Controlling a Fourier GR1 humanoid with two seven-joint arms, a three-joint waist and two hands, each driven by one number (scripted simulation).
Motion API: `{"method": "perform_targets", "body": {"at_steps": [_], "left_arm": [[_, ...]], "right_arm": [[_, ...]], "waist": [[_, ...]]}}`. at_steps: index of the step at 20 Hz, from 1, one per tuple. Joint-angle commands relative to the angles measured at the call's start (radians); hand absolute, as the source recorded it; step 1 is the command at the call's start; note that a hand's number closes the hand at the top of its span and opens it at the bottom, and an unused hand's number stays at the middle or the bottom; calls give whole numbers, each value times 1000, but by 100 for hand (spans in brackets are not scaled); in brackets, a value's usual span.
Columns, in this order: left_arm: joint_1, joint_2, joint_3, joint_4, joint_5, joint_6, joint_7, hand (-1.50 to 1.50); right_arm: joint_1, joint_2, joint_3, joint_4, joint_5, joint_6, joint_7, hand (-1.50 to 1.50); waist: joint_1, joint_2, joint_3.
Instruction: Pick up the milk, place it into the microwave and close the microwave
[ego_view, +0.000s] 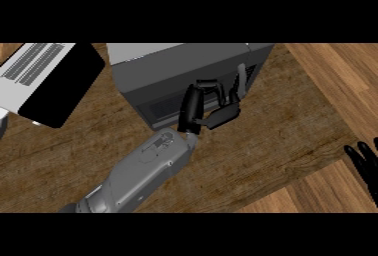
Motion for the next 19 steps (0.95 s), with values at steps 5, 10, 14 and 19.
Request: {"method": "perform_targets", "body": {"at_steps": [5,10,14,19], "left_arm": [[-85,-1,25,90,36,-31,-4,150],[-94,-1,23,101,46,-25,-29,150],[-98,-1,24,108,57,-23,-44,150],[-96,-1,23,107,84,-19,-52,150]], "right_arm": [[22,-13,-4,-30,-75,42,4,-150],[41,-24,3,-48,-102,57,22,-150],[49,-40,-5,-72,-115,58,38,-150],[57,-58,-13,-90,-143,77,48,-150]], "waist": [[-24,20,1],[-21,19,2],[-25,20,0],[-32,23,1]]}}
